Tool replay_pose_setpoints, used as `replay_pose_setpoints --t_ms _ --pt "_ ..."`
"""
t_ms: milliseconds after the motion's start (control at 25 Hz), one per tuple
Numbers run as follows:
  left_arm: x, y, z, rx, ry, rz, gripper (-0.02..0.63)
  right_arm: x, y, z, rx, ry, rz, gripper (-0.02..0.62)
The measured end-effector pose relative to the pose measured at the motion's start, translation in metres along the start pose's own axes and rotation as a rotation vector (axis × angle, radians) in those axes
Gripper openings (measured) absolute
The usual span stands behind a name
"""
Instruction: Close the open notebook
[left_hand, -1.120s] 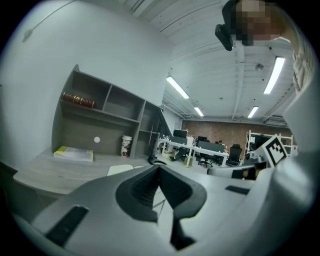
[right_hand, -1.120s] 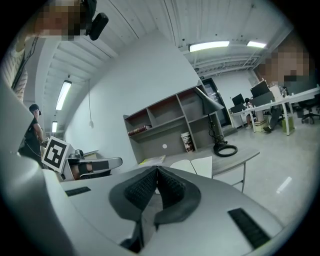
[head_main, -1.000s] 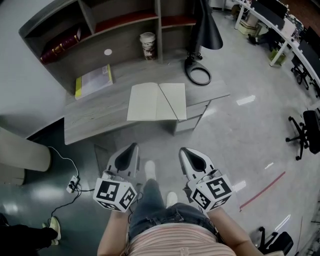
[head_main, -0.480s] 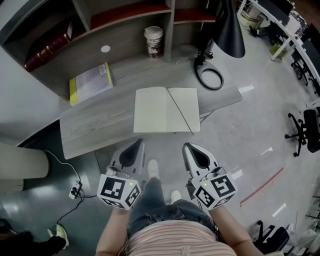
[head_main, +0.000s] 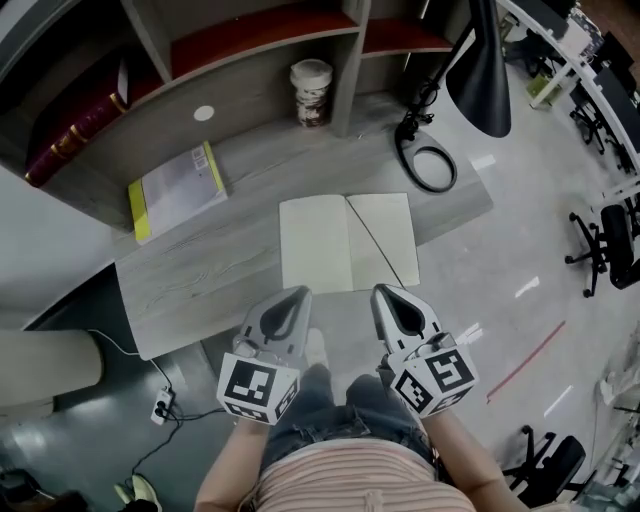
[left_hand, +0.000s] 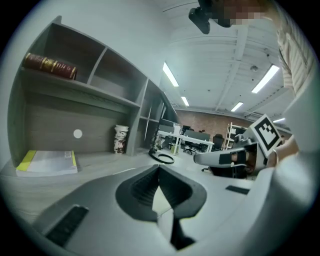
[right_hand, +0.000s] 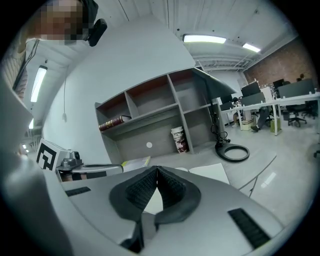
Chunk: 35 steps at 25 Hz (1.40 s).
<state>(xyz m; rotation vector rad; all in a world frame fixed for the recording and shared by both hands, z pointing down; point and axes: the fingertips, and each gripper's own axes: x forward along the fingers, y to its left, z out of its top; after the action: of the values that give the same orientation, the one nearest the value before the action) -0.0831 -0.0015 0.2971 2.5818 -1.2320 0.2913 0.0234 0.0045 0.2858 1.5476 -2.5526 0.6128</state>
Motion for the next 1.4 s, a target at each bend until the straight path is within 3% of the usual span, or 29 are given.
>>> replay_pose_setpoints --t_ms 440,800,1080,1400 --pt "0.032 0.013 -0.007 -0.006 0.043 -0.106 0.012 0.006 -0.017 -0.007 0.071 0.005 -0.113 0.009" --pt "0.067 0.012 -0.032 -0.002 0.177 -0.118 0.012 -0.015 -0.065 -0.018 0.190 -0.030 -0.232 0.009" --pt "0.091 0.003 -0.045 -0.023 0.230 -0.158 0.012 -0.028 -0.100 -0.047 0.288 0.015 -0.310 0.009" --pt "0.113 -0.008 -0.059 -0.035 0.294 -0.198 0.012 -0.033 -0.115 -0.077 0.381 0.087 -0.334 0.011"
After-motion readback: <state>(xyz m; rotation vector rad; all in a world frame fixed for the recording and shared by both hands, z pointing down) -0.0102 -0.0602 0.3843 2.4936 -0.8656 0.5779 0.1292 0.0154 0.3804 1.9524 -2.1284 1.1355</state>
